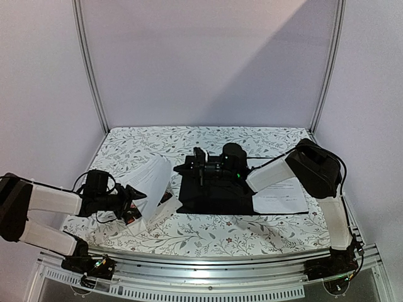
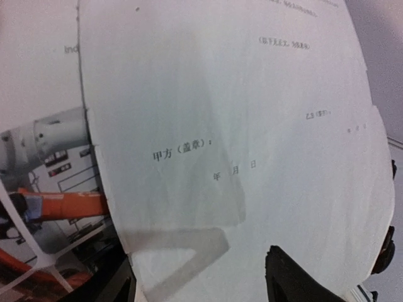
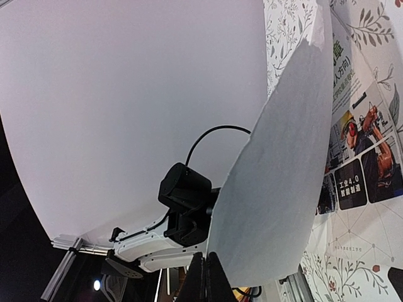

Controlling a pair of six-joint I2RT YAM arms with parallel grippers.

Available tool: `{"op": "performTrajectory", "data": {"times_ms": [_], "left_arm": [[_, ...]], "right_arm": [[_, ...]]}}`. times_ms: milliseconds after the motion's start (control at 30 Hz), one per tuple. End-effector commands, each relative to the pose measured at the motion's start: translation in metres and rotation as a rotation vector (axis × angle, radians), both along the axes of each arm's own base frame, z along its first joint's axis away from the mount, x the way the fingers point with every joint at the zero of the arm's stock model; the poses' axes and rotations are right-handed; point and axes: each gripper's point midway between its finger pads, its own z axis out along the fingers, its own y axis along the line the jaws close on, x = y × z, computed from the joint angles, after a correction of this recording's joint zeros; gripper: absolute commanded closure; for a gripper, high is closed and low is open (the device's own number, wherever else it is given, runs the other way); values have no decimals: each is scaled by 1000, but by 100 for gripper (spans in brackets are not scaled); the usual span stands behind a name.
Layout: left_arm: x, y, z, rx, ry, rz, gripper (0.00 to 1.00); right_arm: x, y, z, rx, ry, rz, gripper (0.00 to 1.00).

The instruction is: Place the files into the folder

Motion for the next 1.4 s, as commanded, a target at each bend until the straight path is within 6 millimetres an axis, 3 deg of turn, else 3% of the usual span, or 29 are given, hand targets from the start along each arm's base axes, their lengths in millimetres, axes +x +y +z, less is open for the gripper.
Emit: {"op": "performTrajectory", "data": {"times_ms": [0,267,567,833,1000,1233,1367], "left_arm": [[-6,-11,-5,-104,8,46,29],[18,-11,22,-167,-157,99,37],[41,2,42,0,-283,106,46],[47,-4,8,95,-176,32,50],[59,3,8,198,-202,15,62],[81,-3,18,288,-302,-85,100],[89,-13,34,297,-376,-160,100]], "right_arm": [[0,-7,-16,-5,24,-15,100],[-7,-16,-31,-47,50,-21,100],[-9,-39,-56,-160,37,-58,100],[-13,-40,-61,-184,31,-40,100],[-15,-42,-64,-209,29,-36,100],[-21,-48,-86,-343,2,1,99],[-16,-53,-96,-514,-148,58,85]]}}
